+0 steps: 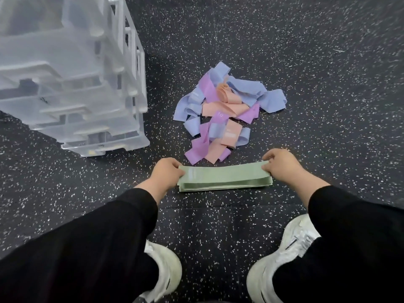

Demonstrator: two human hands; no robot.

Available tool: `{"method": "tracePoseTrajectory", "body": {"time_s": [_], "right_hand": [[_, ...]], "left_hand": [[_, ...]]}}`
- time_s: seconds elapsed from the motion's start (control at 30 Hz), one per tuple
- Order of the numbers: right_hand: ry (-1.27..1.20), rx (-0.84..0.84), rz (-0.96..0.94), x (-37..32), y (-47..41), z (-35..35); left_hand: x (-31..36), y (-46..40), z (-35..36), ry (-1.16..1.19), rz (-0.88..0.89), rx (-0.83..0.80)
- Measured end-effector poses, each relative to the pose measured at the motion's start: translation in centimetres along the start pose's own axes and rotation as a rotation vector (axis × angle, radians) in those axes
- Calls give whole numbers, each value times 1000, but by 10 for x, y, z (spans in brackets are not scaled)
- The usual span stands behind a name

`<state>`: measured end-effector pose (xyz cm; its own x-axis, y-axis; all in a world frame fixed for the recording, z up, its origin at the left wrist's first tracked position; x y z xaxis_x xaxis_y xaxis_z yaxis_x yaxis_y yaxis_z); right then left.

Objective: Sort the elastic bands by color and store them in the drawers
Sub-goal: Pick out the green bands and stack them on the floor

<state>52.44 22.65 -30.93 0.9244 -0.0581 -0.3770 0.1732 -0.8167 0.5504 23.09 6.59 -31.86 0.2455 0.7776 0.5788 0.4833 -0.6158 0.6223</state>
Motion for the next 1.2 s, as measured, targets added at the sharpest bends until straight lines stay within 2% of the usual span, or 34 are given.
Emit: {"method": "tracePoseTrajectory", "body": {"time_s": [0.53, 0.67, 0.9, 1.1, 1.2], "right_hand": [[193, -41, 157, 26, -27, 43], [77, -84, 186, 26, -29, 51], [-77, -136, 264, 26, -33, 49], [46, -154, 216, 14, -30, 47], [15, -120, 207, 15, -25, 47]], "left_hand": [[-25, -39, 37, -311, -34, -19], [-26, -42, 41, -299, -41, -19], [-27, -44, 47, -239, -155, -31], [-18, -38, 48, -261, -142, -49], [-17, -32, 45, -206, -132, -61]]}}
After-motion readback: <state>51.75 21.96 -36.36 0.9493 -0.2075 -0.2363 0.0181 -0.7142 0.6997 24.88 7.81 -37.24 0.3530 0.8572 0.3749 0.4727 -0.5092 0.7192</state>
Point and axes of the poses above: each hand's wrist, its own y-axis away from the middle knuckle, its own z-axis out of the palm, x = y × z, the point moved 2 cm from there along -y, towards the middle knuckle, and after that the axes turned 2 degrees about y, right-handed, at the moved point
